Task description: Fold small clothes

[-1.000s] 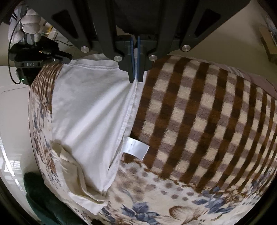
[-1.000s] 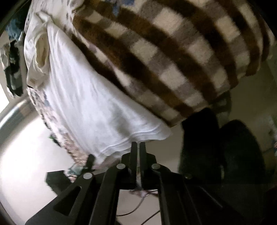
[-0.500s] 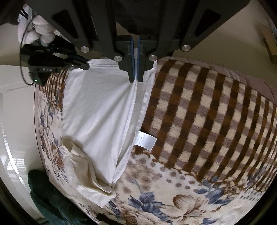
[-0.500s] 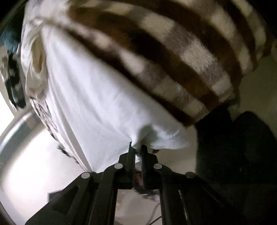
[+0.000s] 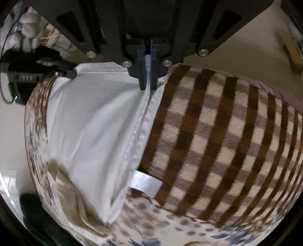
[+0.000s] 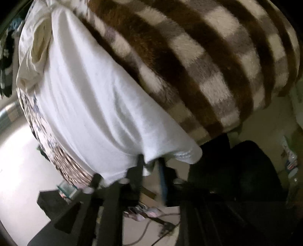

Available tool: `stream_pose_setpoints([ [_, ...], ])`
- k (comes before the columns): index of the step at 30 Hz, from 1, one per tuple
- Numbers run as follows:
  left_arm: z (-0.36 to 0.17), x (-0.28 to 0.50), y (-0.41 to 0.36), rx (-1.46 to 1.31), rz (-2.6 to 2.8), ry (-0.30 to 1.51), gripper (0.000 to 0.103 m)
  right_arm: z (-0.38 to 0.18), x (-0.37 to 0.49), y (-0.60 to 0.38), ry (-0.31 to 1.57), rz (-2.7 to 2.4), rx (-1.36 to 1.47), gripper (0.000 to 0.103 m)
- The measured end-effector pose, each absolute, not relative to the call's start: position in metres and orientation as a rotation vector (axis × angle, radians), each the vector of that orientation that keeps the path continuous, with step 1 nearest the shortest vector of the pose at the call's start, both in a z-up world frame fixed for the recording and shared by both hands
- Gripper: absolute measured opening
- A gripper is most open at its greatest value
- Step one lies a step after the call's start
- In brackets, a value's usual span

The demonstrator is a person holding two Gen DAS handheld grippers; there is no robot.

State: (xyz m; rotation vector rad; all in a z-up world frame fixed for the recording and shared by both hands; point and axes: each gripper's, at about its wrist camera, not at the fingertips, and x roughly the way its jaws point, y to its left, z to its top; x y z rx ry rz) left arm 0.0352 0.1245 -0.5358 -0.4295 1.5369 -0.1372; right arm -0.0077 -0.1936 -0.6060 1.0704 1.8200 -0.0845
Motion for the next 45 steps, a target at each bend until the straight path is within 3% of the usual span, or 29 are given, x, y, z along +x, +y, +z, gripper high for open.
stream_pose_setpoints([
  [2,-0.527,0.034,0.134,-0.47,-0.119,1.517,0.005,-0.598,-0.009,-0.197,1.833,-0.033,1.009,0.04],
  [3,-0.522,0.033,0.139,-0.49,-0.115,1.498,0.007,-0.593,-0.01,-0.197,1.833,-0.008,0.979,0.041],
  [5,-0.518,0.033,0.147,-0.532,-0.126,1.467,0.03,-0.575,-0.008,-0.199,1.798,0.048,0.888,0.041],
  [7,-0.525,0.035,0.149,-0.561,-0.143,1.466,0.039,-0.561,-0.008,-0.205,1.743,0.039,0.766,0.041],
  [14,-0.55,0.045,0.124,-0.516,-0.248,1.517,0.039,-0.564,-0.006,-0.237,1.67,-0.029,0.713,0.042],
  [18,-0.55,0.046,0.109,-0.405,-0.255,1.516,0.039,-0.588,-0.004,-0.25,1.677,0.041,0.718,0.042],
  [19,-0.548,0.045,0.107,-0.388,-0.261,1.505,0.033,-0.593,-0.005,-0.25,1.692,0.064,0.746,0.042],
  [20,-0.546,0.044,0.105,-0.372,-0.263,1.496,0.014,-0.598,-0.006,-0.249,1.704,0.081,0.789,0.041],
  [23,-0.535,0.042,0.096,-0.353,-0.282,1.474,0.006,-0.595,-0.009,-0.247,1.674,0.08,0.816,0.007],
  [35,-0.464,0.072,0.122,-0.7,-0.317,1.379,0.005,-0.504,0.007,-0.269,1.507,0.189,0.895,0.005],
  [45,-0.433,0.226,0.118,-0.853,-0.371,1.176,0.005,-0.451,0.151,-0.285,1.254,0.217,0.855,0.005],
])
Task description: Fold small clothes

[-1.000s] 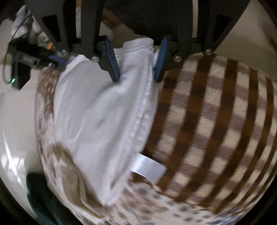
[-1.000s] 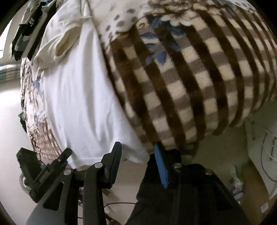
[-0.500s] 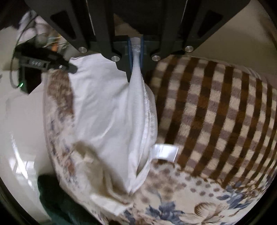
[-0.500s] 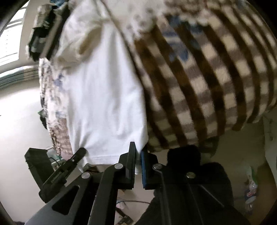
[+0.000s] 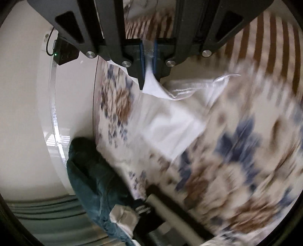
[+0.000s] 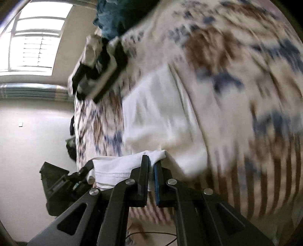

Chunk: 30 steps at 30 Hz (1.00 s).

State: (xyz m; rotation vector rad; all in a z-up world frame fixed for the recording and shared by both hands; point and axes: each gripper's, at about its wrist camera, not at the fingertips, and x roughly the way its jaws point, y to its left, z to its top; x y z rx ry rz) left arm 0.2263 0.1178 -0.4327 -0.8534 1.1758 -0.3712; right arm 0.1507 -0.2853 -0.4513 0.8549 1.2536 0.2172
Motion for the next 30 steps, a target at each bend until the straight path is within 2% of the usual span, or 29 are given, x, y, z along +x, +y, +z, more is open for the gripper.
stream_pose_setpoints([
  [7,-0.49,0.342,0.098,-0.809,-0.314,1.206,0.005,-0.49,0.263,-0.293,1.203,0.098,0.807,0.005],
  [13,-0.524,0.38,0.097,-0.872,-0.296,1.301,0.01,-0.521,0.315,-0.297,1.233,0.084,0.834,0.006],
  [14,-0.525,0.38,0.1,-0.901,-0.3,1.303,0.016,-0.524,0.317,-0.298,1.235,0.095,0.857,0.008],
  [15,-0.523,0.378,0.106,-0.941,-0.305,1.293,0.022,-0.525,0.317,-0.301,1.235,0.109,0.884,0.016],
  [16,-0.517,0.375,0.115,-0.979,-0.308,1.257,0.038,-0.524,0.316,-0.304,1.227,0.121,0.906,0.023],
  [17,-0.512,0.373,0.123,-1.003,-0.306,1.218,0.055,-0.52,0.312,-0.309,1.208,0.127,0.921,0.041],
  [18,-0.505,0.368,0.133,-1.028,-0.298,1.173,0.06,-0.517,0.308,-0.312,1.196,0.116,0.917,0.047],
  [21,-0.494,0.363,0.14,-0.98,-0.28,1.159,0.061,-0.512,0.296,-0.313,1.205,0.097,0.885,0.047],
  [24,-0.488,0.368,0.125,-0.748,-0.29,1.186,0.061,-0.518,0.291,-0.306,1.248,0.084,0.831,0.047],
  [27,-0.499,0.381,0.095,-0.532,-0.314,1.251,0.061,-0.534,0.297,-0.297,1.295,0.075,0.79,0.047],
  [30,-0.517,0.391,0.079,-0.455,-0.36,1.293,0.061,-0.548,0.306,-0.293,1.316,0.069,0.79,0.047],
])
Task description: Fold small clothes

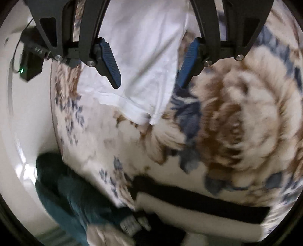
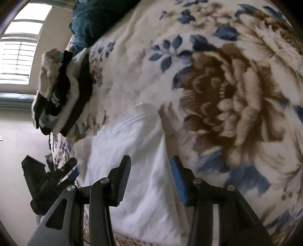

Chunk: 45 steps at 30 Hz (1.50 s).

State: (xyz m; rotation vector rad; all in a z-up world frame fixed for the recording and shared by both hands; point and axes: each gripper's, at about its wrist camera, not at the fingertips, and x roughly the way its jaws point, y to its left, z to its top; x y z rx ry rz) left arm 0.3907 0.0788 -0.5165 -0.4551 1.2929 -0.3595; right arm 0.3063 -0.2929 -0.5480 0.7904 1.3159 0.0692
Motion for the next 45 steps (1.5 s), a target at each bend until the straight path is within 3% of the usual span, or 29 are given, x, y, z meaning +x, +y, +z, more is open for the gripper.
stream_pose_setpoints([
  [4,-0.537,0.41,0.061,-0.324,-0.349,1.311,0.058,-0.561,0.32,-0.29,1.324,0.052,0.791,0.047],
  [5,-0.538,0.411,0.061,-0.334,-0.354,1.279,0.03,-0.564,0.324,-0.29,1.326,0.05,0.802,0.047],
  [6,-0.537,0.412,0.063,-0.345,-0.362,1.271,0.013,-0.566,0.327,-0.29,1.325,0.051,0.812,0.045],
  [7,-0.538,0.414,0.064,-0.35,-0.365,1.276,0.009,-0.568,0.329,-0.29,1.32,0.055,0.817,0.039],
  [8,-0.539,0.416,0.066,-0.351,-0.359,1.274,0.007,-0.569,0.332,-0.289,1.312,0.049,0.815,0.016],
  [9,-0.54,0.417,0.069,-0.358,-0.352,1.271,0.007,-0.569,0.334,-0.288,1.315,0.041,0.805,0.009],
  [12,-0.552,0.423,0.077,-0.388,-0.337,1.3,0.007,-0.566,0.339,-0.287,1.303,-0.007,0.75,0.003],
  [16,-0.552,0.427,0.09,-0.503,-0.37,1.344,0.016,-0.576,0.344,-0.292,1.369,0.013,0.782,0.004],
  [17,-0.549,0.424,0.095,-0.529,-0.376,1.347,0.026,-0.574,0.341,-0.295,1.371,0.021,0.802,0.008],
  [18,-0.545,0.419,0.102,-0.562,-0.387,1.345,0.032,-0.572,0.338,-0.3,1.374,0.039,0.824,0.021],
  [19,-0.543,0.411,0.113,-0.612,-0.397,1.342,0.047,-0.569,0.332,-0.305,1.374,0.067,0.849,0.032],
  [20,-0.544,0.405,0.119,-0.649,-0.401,1.342,0.062,-0.567,0.324,-0.309,1.367,0.089,0.874,0.051],
  [21,-0.548,0.394,0.128,-0.719,-0.418,1.343,0.065,-0.567,0.318,-0.311,1.361,0.108,0.895,0.056],
  [27,-0.573,0.359,0.123,-0.832,-0.506,1.393,0.065,-0.609,0.281,-0.298,1.482,0.308,0.995,0.057],
  [31,-0.568,0.351,0.098,-0.787,-0.522,1.377,0.062,-0.622,0.28,-0.286,1.447,0.401,1.062,0.056],
  [32,-0.563,0.35,0.092,-0.761,-0.515,1.359,0.049,-0.622,0.282,-0.283,1.446,0.41,1.062,0.048],
  [33,-0.561,0.348,0.089,-0.747,-0.513,1.347,0.038,-0.62,0.284,-0.28,1.434,0.425,1.06,0.024],
  [34,-0.556,0.346,0.087,-0.736,-0.504,1.338,0.023,-0.616,0.286,-0.277,1.424,0.439,1.044,0.015],
  [35,-0.551,0.344,0.087,-0.736,-0.496,1.321,0.016,-0.609,0.288,-0.274,1.423,0.435,1.013,0.014],
  [45,-0.454,0.337,0.099,-0.733,-0.446,1.216,0.013,-0.519,0.3,-0.268,1.36,0.467,0.903,0.012],
])
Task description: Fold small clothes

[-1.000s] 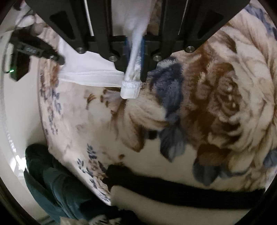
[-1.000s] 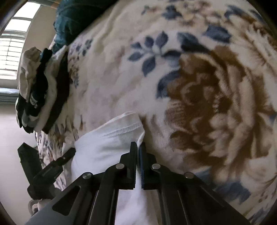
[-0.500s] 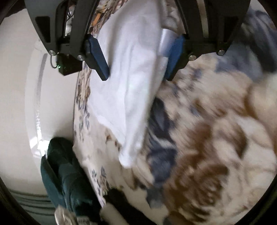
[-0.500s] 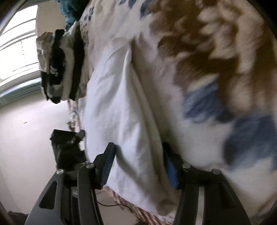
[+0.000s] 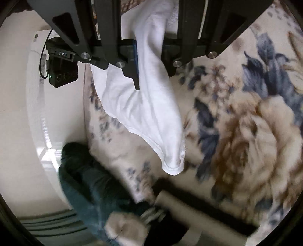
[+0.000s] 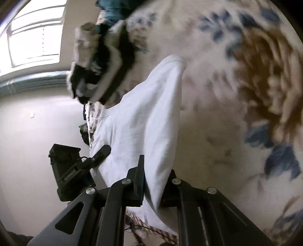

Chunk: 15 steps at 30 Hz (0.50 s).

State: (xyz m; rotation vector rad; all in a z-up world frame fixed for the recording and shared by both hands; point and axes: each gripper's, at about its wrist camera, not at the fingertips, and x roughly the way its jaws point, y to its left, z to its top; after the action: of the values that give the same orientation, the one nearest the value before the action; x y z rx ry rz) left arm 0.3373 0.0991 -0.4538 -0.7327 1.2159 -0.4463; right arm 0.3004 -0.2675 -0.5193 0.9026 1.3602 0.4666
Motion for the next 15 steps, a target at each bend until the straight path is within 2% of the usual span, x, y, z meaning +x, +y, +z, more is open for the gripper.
stream_pose_setpoints([
  [8,-0.343,0.406,0.145,-0.7,-0.49,1.082,0.013,-0.387,0.37,-0.219,1.231,0.505,0.775,0.012],
  [15,-0.285,0.538,0.213,-0.635,-0.483,0.992,0.013,-0.329,0.497,-0.146,1.112,0.506,0.766,0.012],
])
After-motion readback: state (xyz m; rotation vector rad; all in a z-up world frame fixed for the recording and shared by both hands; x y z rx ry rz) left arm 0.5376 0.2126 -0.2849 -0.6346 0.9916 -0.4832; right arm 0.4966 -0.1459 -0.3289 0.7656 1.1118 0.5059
